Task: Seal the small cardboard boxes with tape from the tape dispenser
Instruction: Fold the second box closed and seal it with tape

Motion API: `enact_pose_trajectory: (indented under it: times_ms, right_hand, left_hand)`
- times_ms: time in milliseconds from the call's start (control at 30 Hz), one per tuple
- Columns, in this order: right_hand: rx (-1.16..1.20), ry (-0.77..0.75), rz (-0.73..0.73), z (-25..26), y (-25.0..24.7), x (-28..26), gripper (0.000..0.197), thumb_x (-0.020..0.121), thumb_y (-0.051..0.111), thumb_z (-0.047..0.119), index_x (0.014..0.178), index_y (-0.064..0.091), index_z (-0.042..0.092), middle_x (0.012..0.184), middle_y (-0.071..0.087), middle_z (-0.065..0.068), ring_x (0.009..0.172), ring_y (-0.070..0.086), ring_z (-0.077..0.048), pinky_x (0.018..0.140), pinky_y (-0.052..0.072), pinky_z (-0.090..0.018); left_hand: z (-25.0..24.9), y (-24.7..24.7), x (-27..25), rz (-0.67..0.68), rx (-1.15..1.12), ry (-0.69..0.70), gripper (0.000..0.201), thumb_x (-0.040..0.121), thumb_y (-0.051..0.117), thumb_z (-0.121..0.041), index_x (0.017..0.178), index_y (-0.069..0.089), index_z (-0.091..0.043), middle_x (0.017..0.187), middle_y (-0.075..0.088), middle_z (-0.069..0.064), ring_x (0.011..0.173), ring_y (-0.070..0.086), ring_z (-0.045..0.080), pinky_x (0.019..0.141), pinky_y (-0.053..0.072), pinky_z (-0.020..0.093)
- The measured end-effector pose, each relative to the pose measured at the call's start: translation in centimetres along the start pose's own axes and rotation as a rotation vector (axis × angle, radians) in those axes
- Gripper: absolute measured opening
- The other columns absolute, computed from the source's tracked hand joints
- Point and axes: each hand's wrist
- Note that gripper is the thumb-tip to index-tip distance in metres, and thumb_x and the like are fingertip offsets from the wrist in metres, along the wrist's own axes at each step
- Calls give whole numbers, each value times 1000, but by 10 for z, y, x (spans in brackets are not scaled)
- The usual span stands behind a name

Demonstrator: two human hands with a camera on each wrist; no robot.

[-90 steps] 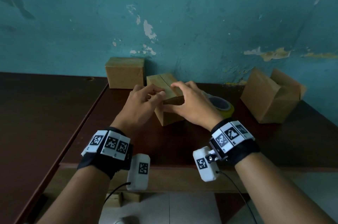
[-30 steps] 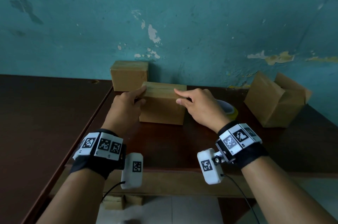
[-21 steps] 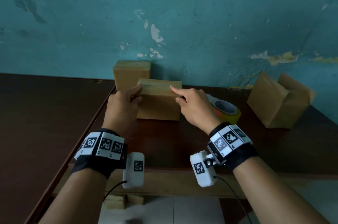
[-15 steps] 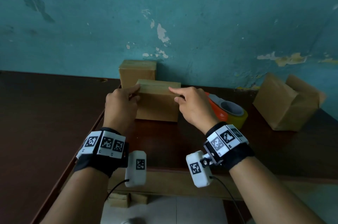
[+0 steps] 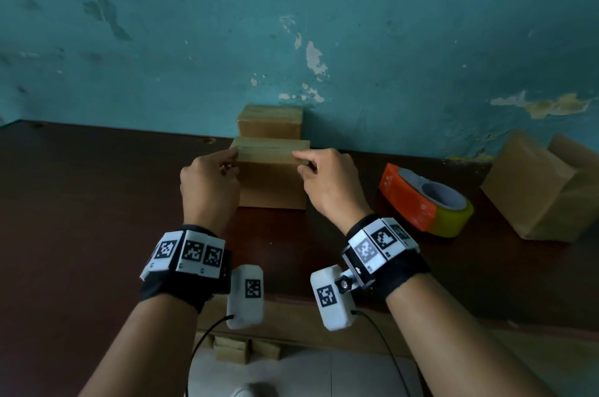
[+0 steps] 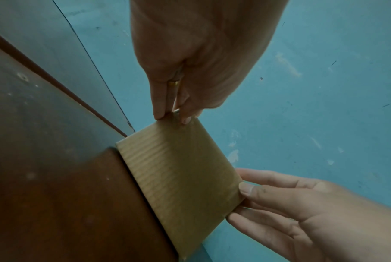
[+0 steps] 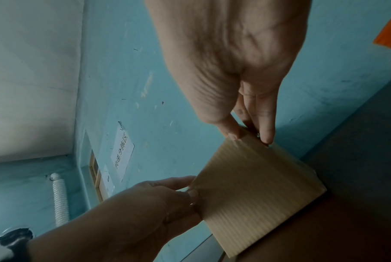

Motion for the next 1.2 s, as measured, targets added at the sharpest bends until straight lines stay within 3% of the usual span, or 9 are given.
enact_pose_trajectory:
  times_ms: [200,367,567,667,833,900,1000,1100,1200]
  right_hand:
    - [75,16,58,17,18,4,41,109,54,11,148,62,19,64,58,7,39,51,4,39,35,-10]
    - [95,39,93,21,27,11,47,109,51,10,154,53,19,60,57,8,37,48,1,40,36,-11]
    - [142,68,122,20,35,18,54,108,50,11,160,44,19,65,63,2,35,47,1,38,34,-13]
    - [159,84,139,18,39,24,57,107,49,11,162,40,19,72,66,0,38,48,3,40,35,-13]
    - [200,124,166,14,44,33,62,106,47,11,166,34,21,88,69,-3,42,52,4,43,37,-13]
    - [206,135,169,11,47,37,65,105,48,10,167,31,22,110,73,-10,48,56,2,48,41,-14]
    - [205,136,187,8,51,42,70,104,50,9,168,25,24,168,34,-21,78,61,-13,69,52,-24]
    - [217,146,212,8,52,45,72,104,49,10,169,22,26,174,17,-19,81,59,-15,67,50,-24]
    - [246,168,220,7,51,47,72,105,48,10,169,21,28,175,14,-17,71,56,-8,55,44,-14]
  left_hand:
    - [8,-9,10,31,18,-67,45,104,52,-13,146,59,-27,122,70,11,85,63,12,80,51,28]
    - [11,-12,19,202,73,-99,67,97,42,-4,159,38,-30,166,36,5,137,51,33,106,51,45]
    - [21,-2,35,285,9,-93,81,91,42,0,164,25,-32,172,20,2,152,33,32,109,44,35]
    - [29,6,44,291,-82,-95,82,91,43,-1,164,23,-33,173,16,2,156,24,30,116,37,33]
    - [31,17,48,297,-192,-101,82,95,44,3,166,19,-30,174,7,0,156,22,18,87,35,5]
    - [31,21,49,302,-221,-99,85,94,45,4,166,16,-30,175,2,0,156,19,17,102,38,13]
    - [31,25,50,314,-266,-112,88,94,46,5,167,11,-30,175,-4,0,158,14,18,122,31,34]
    - [29,28,51,305,-296,-116,89,94,46,6,167,10,-31,174,-7,0,157,19,18,120,38,37]
    - [28,31,52,291,-339,-120,90,93,47,6,166,11,-32,174,-8,-2,152,32,18,96,49,24]
Point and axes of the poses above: each hand's wrist, its own x-axis towards the middle knuckle, its own y-axis out of the palm, z = x × y
